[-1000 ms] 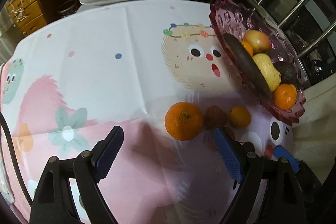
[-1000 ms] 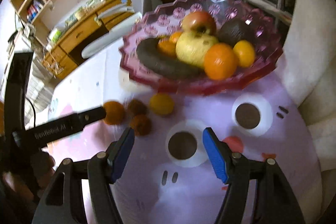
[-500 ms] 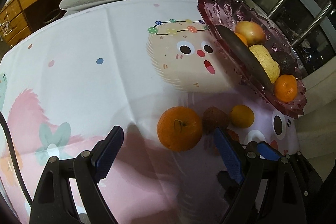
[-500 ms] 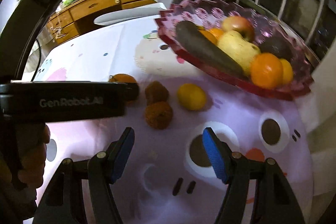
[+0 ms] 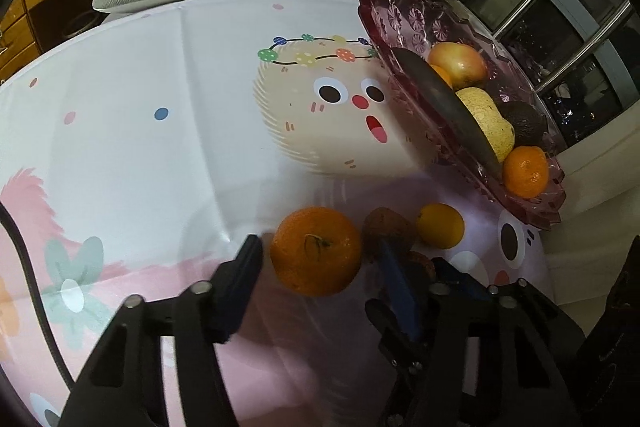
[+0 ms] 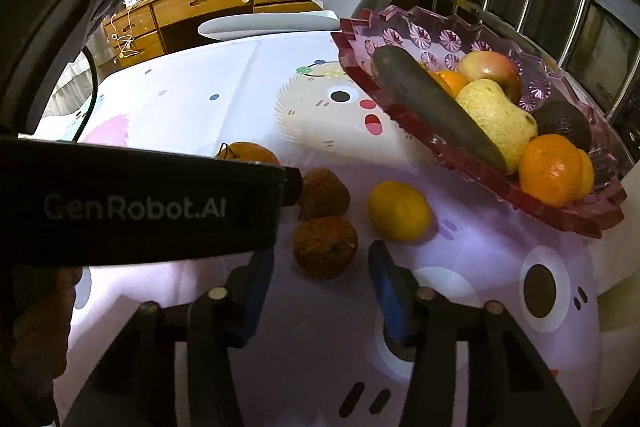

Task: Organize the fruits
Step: 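Grasp the large orange with the left tool while the right tool grasps a brown wrinkled fruit, then carry the orange and brown fruit into the pink glass bowl and open both tools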

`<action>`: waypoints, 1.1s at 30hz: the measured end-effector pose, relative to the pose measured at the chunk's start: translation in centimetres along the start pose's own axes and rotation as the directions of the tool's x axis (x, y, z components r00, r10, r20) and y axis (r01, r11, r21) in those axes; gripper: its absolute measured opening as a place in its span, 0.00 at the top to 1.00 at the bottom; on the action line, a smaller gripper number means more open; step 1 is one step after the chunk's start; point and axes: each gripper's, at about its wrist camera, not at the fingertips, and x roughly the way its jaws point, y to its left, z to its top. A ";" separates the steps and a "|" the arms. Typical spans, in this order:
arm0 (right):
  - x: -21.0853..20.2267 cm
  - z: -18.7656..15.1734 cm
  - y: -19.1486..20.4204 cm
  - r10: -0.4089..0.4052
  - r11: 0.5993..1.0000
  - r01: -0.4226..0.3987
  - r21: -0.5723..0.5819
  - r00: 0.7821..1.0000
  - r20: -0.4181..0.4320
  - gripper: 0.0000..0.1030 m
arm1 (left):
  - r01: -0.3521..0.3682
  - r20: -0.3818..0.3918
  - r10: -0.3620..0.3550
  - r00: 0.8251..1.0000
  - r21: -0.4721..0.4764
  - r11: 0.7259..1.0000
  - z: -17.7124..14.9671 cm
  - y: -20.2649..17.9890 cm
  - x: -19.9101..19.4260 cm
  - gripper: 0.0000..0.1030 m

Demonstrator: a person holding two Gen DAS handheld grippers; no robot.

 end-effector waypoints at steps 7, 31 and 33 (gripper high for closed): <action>-0.1 0.2 -0.2 0.018 1.000 -0.018 0.003 1.000 0.004 0.68 | -0.003 -0.006 0.002 1.000 -0.050 0.999 -0.3 0.6 -0.2 0.58; -5.2 2.7 -2.4 0.143 0.985 -0.136 -0.106 0.988 0.059 0.69 | -0.036 0.179 0.064 0.982 -0.152 0.988 -0.2 -1.2 -7.9 0.58; -5.9 3.0 -3.0 0.155 0.983 -0.146 -0.115 0.985 0.074 0.69 | -0.028 0.203 0.059 0.977 -0.154 0.988 0.0 -1.8 -8.3 0.58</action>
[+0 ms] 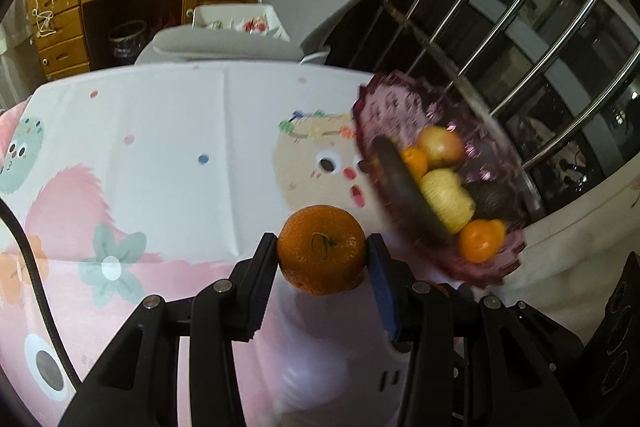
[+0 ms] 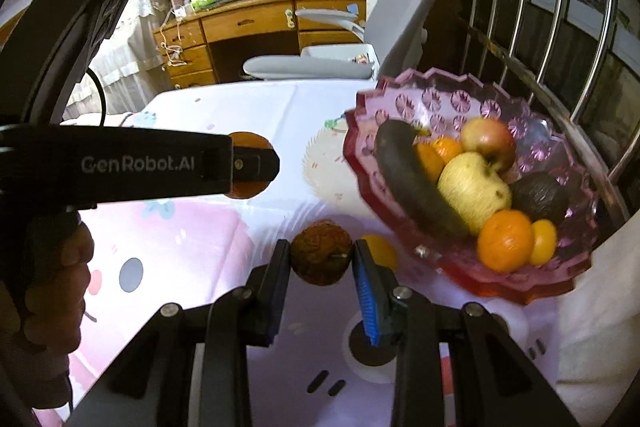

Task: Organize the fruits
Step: 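Carry the orange and brown fruit into the pink glass bowl and open both tools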

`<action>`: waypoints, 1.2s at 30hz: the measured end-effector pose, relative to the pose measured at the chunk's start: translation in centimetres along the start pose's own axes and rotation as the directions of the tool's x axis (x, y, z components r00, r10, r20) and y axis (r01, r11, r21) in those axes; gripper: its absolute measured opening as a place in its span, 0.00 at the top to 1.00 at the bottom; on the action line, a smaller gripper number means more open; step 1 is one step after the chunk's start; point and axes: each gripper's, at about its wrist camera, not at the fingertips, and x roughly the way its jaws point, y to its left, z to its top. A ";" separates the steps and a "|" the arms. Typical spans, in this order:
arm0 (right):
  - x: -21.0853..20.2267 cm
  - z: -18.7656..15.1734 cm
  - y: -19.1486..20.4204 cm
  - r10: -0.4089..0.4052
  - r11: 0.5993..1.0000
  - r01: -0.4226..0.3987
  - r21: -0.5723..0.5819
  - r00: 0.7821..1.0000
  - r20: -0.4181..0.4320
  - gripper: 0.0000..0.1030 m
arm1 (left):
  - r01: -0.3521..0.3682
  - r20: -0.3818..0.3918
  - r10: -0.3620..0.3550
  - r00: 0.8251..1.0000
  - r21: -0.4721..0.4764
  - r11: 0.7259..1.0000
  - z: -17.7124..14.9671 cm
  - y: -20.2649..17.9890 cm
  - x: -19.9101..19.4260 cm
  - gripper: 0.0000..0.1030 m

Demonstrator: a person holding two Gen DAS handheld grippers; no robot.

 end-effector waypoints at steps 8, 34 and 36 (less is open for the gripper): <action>-2.5 1.0 -2.8 0.018 0.999 -0.016 -0.039 0.999 0.041 0.69 | 0.019 0.074 -0.019 0.997 -0.004 1.000 0.3 -4.2 -0.9 0.58; -3.1 2.7 -16.1 -0.058 0.997 0.054 0.047 0.995 0.079 0.69 | -0.033 0.115 0.037 0.993 -0.040 0.999 0.7 -13.0 3.7 0.58; -2.6 2.8 -17.1 -0.070 0.996 0.065 0.065 0.995 0.077 0.69 | -0.043 0.112 0.048 0.993 -0.045 0.998 0.8 -13.1 4.2 0.58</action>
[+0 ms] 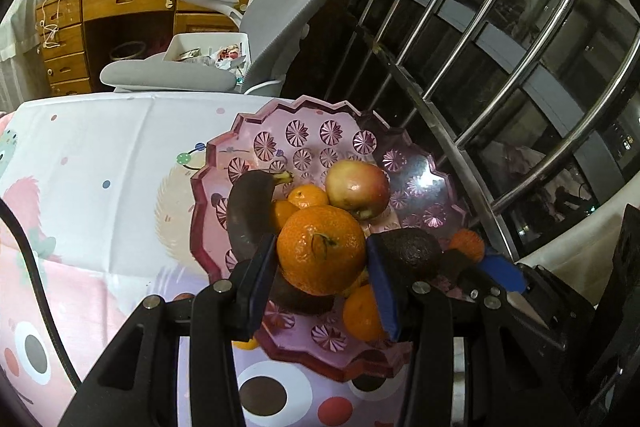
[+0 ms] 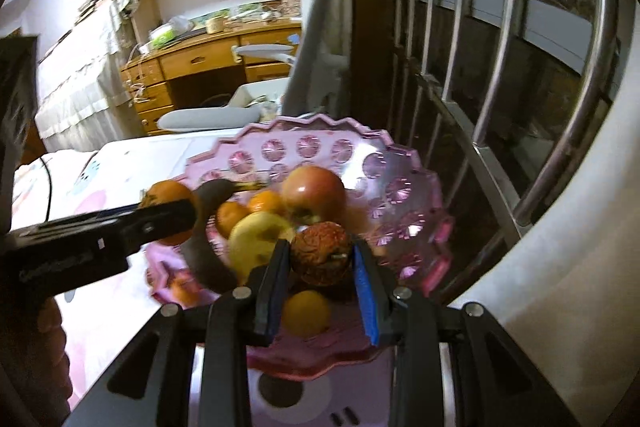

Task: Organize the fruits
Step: 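Carry the orange and brown fruit into the pink glass bowl and open both tools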

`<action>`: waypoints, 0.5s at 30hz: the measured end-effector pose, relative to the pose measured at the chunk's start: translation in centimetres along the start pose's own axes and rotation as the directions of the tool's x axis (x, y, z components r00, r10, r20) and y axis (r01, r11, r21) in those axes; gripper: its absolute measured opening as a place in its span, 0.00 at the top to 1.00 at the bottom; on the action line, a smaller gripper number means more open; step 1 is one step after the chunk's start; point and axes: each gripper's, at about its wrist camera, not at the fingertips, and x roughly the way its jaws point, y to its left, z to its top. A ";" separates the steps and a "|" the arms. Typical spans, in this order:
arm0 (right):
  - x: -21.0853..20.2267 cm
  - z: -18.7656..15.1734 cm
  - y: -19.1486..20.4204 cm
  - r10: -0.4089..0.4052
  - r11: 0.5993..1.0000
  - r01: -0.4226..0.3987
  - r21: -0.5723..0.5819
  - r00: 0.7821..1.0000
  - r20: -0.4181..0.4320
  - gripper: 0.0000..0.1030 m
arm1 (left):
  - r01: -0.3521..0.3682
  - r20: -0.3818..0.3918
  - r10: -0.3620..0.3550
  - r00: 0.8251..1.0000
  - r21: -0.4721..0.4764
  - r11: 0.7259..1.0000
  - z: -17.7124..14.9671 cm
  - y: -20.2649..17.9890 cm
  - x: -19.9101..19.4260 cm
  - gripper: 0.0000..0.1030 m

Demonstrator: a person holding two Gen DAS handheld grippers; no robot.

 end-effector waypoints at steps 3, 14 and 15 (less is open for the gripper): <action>0.9 0.1 -1.2 -0.013 1.000 0.013 0.029 1.000 -0.009 0.69 | -0.014 -0.010 0.014 1.000 -0.007 1.000 0.1 -0.1 0.8 0.58; 3.0 0.2 -3.3 -0.026 0.994 0.030 0.102 0.999 -0.038 0.59 | -0.048 -0.044 0.048 0.998 -0.008 0.999 0.2 -1.0 2.2 0.38; 3.1 0.2 -3.4 -0.025 0.994 0.030 0.107 0.999 -0.041 0.56 | -0.050 -0.039 0.049 0.998 -0.002 0.999 0.2 -1.2 2.0 0.34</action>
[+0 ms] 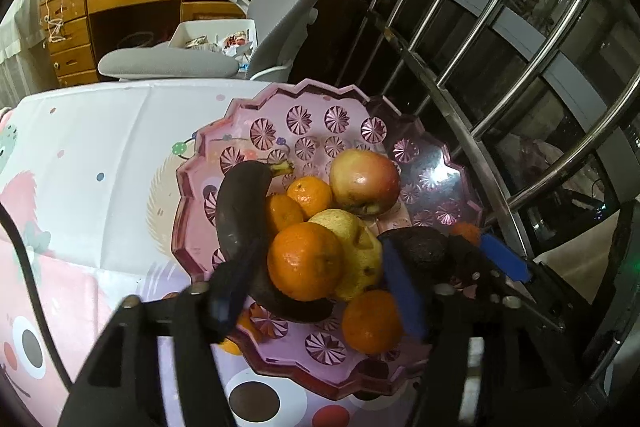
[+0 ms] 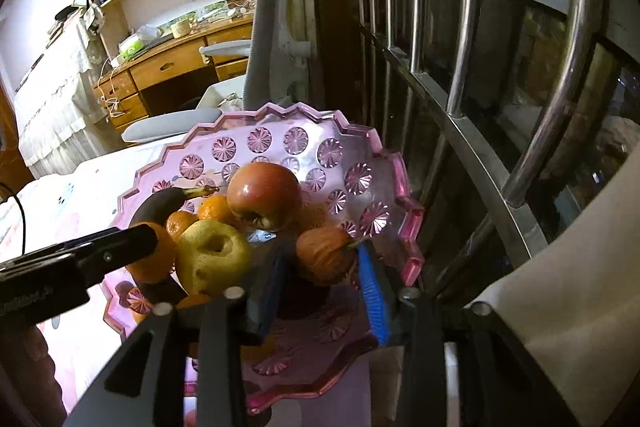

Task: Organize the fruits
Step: 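Carry the orange and brown fruit into the pink glass bowl and open both tools, then move both open tools back to the last brown fruit and yellow lemon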

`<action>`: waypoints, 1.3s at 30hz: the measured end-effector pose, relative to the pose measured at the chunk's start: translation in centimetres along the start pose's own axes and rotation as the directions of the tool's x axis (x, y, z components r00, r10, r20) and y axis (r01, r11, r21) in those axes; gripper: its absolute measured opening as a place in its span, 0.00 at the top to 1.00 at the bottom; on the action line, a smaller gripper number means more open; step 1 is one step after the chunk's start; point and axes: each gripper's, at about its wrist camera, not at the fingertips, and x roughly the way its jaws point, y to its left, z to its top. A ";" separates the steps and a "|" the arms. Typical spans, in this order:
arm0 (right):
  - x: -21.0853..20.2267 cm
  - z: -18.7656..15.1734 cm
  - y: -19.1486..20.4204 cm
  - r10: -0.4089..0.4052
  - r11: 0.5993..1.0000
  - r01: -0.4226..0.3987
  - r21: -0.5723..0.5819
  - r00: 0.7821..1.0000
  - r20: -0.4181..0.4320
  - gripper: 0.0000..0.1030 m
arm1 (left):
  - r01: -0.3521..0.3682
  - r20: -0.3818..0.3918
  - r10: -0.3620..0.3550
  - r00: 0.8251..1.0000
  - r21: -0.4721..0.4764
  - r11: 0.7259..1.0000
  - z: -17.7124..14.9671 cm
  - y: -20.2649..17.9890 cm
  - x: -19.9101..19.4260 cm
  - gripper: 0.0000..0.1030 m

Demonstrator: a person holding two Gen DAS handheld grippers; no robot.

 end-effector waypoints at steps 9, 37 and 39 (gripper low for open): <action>-0.8 -0.2 -0.9 0.006 0.997 -0.004 0.082 1.000 -0.018 0.44 | 0.007 0.004 -0.007 1.000 0.014 1.000 -0.4 -0.1 -1.5 0.25; -5.6 -6.8 3.8 -0.022 0.819 0.079 0.569 0.994 -0.106 0.31 | 0.016 -0.123 0.008 0.992 0.196 0.980 -2.8 10.1 -5.3 0.15; -5.6 -7.5 4.4 -0.025 0.789 0.091 0.607 0.993 -0.117 0.31 | 0.018 -0.121 0.011 0.993 0.235 0.972 -2.8 10.5 -4.9 0.15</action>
